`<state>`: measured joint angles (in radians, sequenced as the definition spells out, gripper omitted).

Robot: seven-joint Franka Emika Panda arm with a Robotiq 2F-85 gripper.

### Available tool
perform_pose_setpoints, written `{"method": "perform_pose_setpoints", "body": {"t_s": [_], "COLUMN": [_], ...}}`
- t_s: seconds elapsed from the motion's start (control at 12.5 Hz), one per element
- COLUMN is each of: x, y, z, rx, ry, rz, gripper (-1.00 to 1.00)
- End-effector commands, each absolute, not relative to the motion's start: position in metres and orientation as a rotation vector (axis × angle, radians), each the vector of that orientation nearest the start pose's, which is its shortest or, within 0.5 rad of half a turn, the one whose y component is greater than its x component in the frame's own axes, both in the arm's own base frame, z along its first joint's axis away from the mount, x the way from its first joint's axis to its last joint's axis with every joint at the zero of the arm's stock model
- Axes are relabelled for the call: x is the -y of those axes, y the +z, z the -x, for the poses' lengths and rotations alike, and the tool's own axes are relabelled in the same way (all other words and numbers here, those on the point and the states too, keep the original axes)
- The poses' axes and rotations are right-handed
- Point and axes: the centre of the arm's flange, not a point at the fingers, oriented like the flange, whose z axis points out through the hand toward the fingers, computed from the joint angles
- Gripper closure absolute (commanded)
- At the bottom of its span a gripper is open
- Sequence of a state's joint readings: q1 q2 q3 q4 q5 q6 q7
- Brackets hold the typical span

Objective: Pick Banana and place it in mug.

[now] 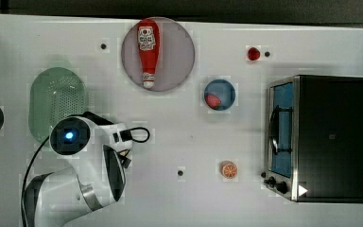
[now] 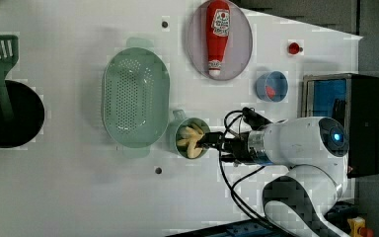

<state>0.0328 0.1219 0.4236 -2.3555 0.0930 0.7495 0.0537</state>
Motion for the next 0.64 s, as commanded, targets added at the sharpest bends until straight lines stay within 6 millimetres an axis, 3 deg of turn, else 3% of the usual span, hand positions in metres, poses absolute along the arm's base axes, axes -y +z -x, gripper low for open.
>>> {"method": "perform_pose_setpoints", "body": {"t_s": [0.08,0.32,0.64], "x": [-0.215,-0.170,-0.064], "y": [0.308,0.349,0.433], "z": [-0.459,-0.490,-0.519], "rx": [-0.782,-0.923,-1.182], "ry": [0.159,0.043,-0.079], "rz": [2.993,2.923,2.805], "gripper": [-1.00,-1.00,-1.00]}}
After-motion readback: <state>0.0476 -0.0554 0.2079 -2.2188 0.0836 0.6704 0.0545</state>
